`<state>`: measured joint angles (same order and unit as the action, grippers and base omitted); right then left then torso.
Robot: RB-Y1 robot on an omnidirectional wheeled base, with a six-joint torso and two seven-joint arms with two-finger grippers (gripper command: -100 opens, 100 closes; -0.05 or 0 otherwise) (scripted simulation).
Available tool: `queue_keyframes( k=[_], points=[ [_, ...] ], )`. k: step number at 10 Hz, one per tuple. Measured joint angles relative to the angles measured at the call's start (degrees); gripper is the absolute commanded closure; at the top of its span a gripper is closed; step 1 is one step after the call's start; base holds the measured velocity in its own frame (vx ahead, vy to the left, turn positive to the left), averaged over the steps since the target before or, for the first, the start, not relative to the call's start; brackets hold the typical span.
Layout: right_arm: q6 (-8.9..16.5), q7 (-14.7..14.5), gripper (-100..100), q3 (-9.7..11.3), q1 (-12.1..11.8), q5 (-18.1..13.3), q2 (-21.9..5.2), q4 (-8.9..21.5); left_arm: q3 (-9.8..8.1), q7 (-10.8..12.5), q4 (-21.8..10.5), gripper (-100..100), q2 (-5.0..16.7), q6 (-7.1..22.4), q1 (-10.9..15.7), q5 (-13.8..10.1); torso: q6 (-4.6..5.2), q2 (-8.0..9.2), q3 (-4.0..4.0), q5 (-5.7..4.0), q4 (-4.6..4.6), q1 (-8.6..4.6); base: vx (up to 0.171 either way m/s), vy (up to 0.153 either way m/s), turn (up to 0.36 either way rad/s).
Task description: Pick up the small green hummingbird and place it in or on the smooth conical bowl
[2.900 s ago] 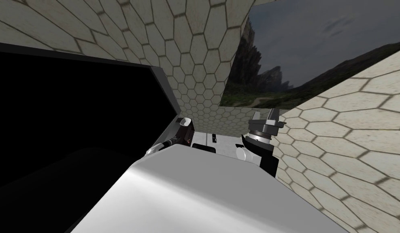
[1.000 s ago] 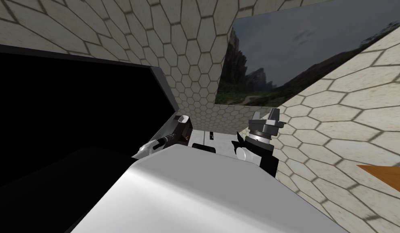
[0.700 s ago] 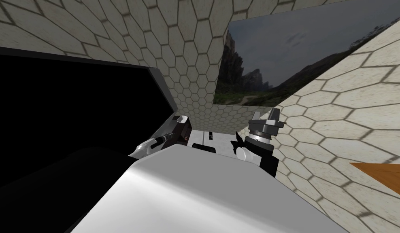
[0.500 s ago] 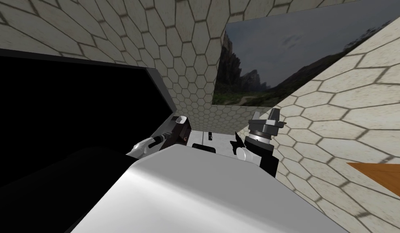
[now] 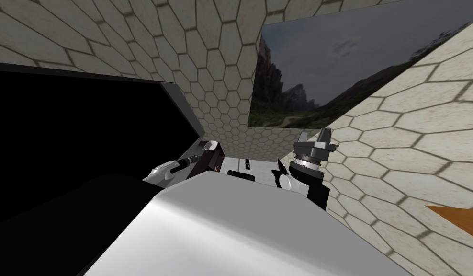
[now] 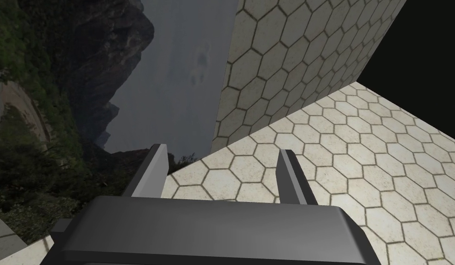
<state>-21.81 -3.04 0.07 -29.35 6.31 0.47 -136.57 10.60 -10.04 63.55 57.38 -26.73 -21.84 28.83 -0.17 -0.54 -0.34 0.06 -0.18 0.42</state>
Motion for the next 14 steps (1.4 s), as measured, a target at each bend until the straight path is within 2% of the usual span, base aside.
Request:
queue_keyframes(
  k=[6, 9, 14],
  points=[
    [0.0, 0.0, 0, 0.0, 0.0, 0.0, 0.0, 0.0, 2.56, 5.4, 2.0, 100, 5.2, 0.9, -1.0, -3.6, -0.05, -0.14, -0.11, 0.13, -0.07, 0.29, 0.212, 0.020, -0.030],
    [0.0, 0.0, 0, 0.0, 0.0, 0.0, 0.0, 0.0, 3.83, 6.9, 2.5, 100, 6.5, 1.6, -1.4, -5.1, -0.11, 0.60, 0.30, 0.15, 0.05, 0.27, 0.030, 0.021, -0.052],
    [0.0, 0.0, 0, 0.0, 0.0, 0.0, 0.0, 0.0, 3.99, 7.1, 2.6, 100, 6.7, 1.6, -1.6, -5.3, -0.17, 0.87, 0.46, 0.08, 0.11, 0.03, -0.001, -0.007, 0.010]
  ],
)
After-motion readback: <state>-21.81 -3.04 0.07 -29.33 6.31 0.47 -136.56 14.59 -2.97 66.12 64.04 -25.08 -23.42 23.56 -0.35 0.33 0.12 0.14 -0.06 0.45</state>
